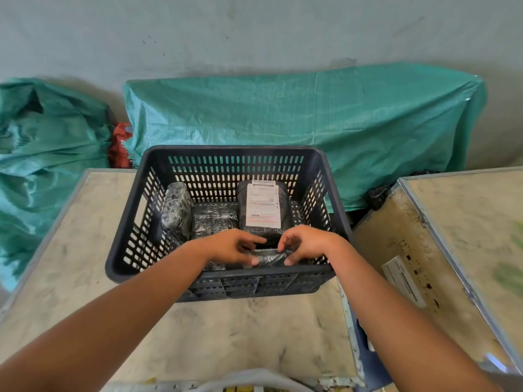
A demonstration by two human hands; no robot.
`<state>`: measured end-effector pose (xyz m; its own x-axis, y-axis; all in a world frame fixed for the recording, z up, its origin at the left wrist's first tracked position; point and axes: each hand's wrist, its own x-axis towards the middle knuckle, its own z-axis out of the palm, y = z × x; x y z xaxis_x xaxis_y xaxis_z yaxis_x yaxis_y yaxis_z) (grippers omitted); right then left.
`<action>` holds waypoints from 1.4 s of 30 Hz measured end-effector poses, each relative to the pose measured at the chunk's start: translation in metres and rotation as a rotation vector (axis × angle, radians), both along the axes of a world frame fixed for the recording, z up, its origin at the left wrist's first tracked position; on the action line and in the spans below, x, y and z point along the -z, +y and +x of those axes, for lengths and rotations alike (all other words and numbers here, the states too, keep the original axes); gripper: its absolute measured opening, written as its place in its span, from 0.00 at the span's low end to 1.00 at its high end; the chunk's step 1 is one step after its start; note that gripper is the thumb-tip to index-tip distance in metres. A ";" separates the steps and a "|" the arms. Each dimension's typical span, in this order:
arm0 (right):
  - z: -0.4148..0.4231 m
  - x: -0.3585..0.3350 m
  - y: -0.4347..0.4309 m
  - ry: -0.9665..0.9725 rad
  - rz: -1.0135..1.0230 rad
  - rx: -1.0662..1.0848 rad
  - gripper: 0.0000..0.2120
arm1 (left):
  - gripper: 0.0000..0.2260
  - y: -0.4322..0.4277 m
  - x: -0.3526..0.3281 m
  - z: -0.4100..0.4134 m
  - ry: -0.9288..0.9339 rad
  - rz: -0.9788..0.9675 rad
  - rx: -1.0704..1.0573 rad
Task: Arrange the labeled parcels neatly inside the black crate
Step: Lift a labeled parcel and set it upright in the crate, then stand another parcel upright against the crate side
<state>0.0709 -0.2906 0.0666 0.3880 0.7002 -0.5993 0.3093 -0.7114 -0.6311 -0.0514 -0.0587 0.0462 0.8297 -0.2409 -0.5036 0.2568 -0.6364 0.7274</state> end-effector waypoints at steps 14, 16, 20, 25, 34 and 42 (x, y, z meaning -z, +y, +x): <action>0.002 0.004 -0.004 -0.080 0.383 0.412 0.10 | 0.27 0.000 -0.004 -0.005 -0.399 0.121 -0.033; 0.001 0.002 -0.003 -0.110 0.483 0.469 0.09 | 0.24 0.003 -0.008 -0.006 -0.425 0.063 -0.123; -0.002 -0.004 -0.004 -0.116 0.625 0.524 0.11 | 0.21 0.013 -0.034 0.003 -0.349 -0.097 -0.281; -0.003 -0.007 -0.007 -0.019 0.646 0.451 0.26 | 0.20 0.043 -0.068 0.022 -0.187 -0.404 -0.493; 0.004 -0.019 0.006 -0.142 0.736 0.541 0.28 | 0.43 0.040 -0.073 0.039 -0.491 -0.436 -0.659; 0.038 -0.012 0.031 0.046 0.679 0.619 0.31 | 0.42 0.018 -0.026 0.047 -0.452 -0.096 -0.448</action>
